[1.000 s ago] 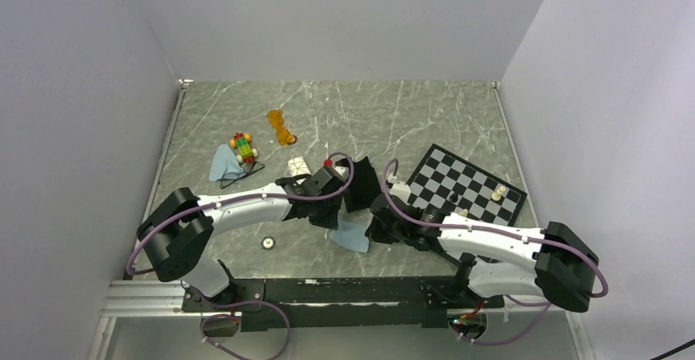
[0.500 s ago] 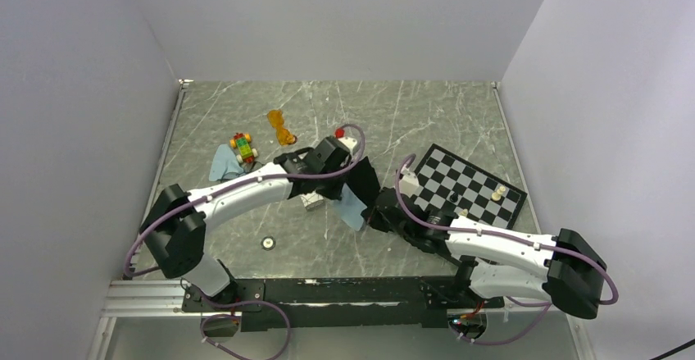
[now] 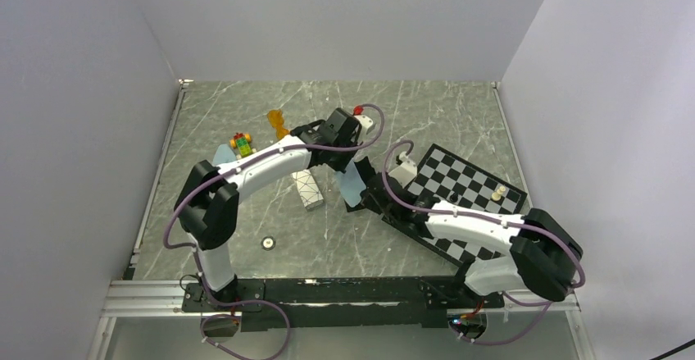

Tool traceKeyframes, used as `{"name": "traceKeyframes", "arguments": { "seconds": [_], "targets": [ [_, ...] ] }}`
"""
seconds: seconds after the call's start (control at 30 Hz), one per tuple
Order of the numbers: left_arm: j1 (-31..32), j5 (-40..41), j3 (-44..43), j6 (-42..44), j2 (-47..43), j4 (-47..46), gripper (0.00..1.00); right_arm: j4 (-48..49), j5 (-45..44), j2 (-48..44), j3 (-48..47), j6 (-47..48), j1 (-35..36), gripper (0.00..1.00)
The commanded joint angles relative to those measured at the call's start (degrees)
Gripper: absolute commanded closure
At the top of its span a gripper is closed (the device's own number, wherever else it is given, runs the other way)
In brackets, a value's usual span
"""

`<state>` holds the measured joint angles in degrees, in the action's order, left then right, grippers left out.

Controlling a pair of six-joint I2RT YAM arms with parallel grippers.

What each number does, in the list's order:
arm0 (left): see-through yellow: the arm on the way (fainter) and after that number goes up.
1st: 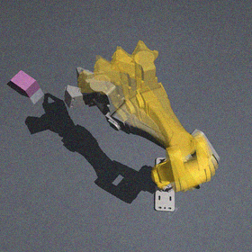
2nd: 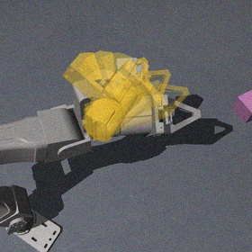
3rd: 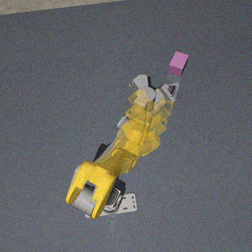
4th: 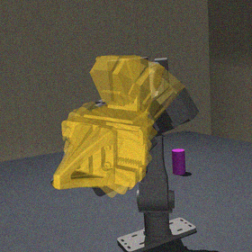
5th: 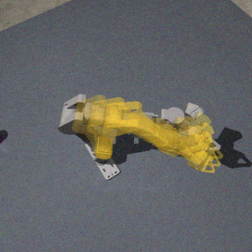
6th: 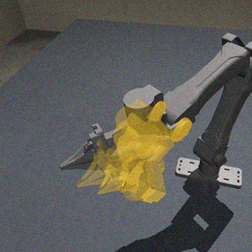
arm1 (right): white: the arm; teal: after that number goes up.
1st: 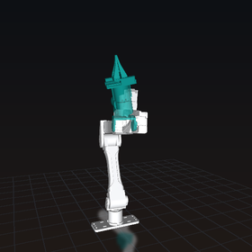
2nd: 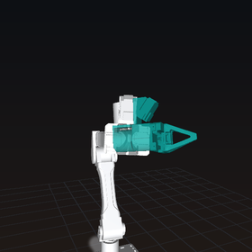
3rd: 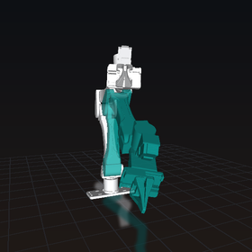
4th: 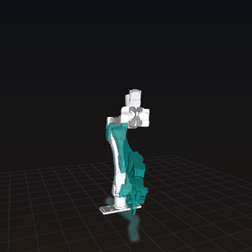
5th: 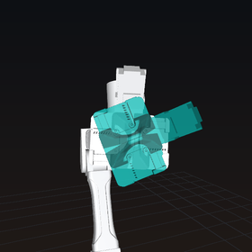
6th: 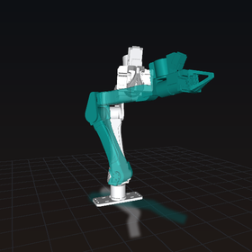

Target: Organize the sunglasses

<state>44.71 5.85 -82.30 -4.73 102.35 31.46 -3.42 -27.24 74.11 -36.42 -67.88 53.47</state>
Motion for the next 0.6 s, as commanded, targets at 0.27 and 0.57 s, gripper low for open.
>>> {"name": "traceKeyframes", "arguments": {
  "seconds": [0.27, 0.57],
  "targets": [
    [-1.1, -6.2, -9.9, 12.9, 8.7, -1.5, 1.00, 5.8, -1.0, 4.2, -4.3, 2.8, -4.1, 1.00],
    [-1.1, -6.4, -15.0, 14.6, 13.8, -1.0, 1.00, 8.6, 2.6, 6.0, -2.8, 4.4, -8.1, 1.00]
  ]
}}
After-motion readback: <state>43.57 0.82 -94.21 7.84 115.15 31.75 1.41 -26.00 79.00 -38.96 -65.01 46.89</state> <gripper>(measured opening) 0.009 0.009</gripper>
